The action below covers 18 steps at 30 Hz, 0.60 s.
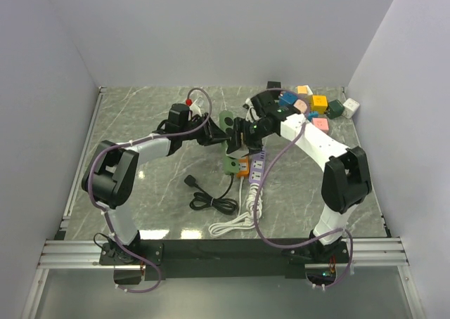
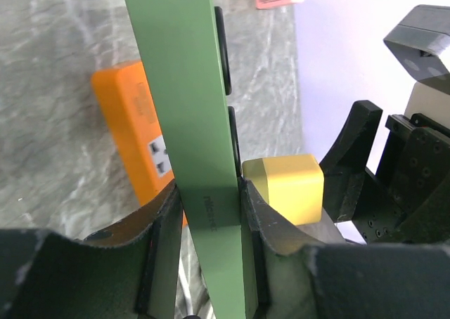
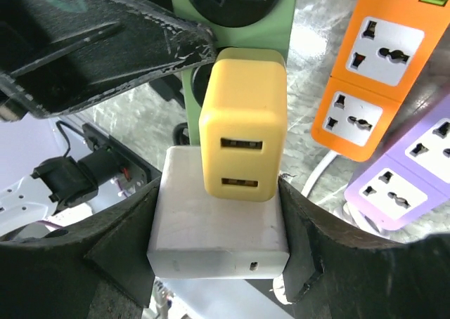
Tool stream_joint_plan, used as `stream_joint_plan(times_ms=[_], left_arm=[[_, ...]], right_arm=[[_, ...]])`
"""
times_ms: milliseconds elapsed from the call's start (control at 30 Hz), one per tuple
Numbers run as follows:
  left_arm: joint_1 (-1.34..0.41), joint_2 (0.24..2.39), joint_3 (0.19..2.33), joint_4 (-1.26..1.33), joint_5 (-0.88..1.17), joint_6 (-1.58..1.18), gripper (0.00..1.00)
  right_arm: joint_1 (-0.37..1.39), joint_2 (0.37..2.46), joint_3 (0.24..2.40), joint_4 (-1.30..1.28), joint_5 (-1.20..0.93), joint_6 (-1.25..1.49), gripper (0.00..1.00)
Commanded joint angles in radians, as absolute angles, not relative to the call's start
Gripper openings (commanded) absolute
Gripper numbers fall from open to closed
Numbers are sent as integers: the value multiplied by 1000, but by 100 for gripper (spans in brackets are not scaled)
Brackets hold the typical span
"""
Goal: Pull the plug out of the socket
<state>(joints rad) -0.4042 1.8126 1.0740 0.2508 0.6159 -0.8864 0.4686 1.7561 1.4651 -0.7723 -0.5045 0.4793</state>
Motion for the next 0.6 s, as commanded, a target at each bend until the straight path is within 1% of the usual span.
stream_joint_plan(times_ms=[0, 100, 133, 167, 233, 333, 500, 567], left_arm=[[-353, 1836, 1038, 106, 492, -704, 0], [-353, 1845, 1045, 101, 499, -706, 0], [-353, 1847, 1049, 101, 500, -706, 0], [-353, 1850, 1052, 100, 500, -706, 0], [-353, 1858, 1055, 103, 505, -712, 0], [-351, 1862, 1060, 100, 502, -710, 0], [-351, 1842, 1042, 89, 486, -700, 1], [-348, 1832, 1025, 89, 476, -693, 0]], right_arm=[[399, 1583, 1465, -777, -486, 503, 0], [440, 1568, 1344, -594, -596, 604, 0], [495, 1581, 1326, -556, -612, 636, 0], [521, 1592, 1304, -493, -617, 656, 0], [587, 1640, 1304, -468, -572, 690, 0], [623, 1695, 1357, -532, -418, 675, 0], [604, 1674, 1419, -646, -316, 592, 0], [554, 1620, 1437, -702, -305, 552, 0]])
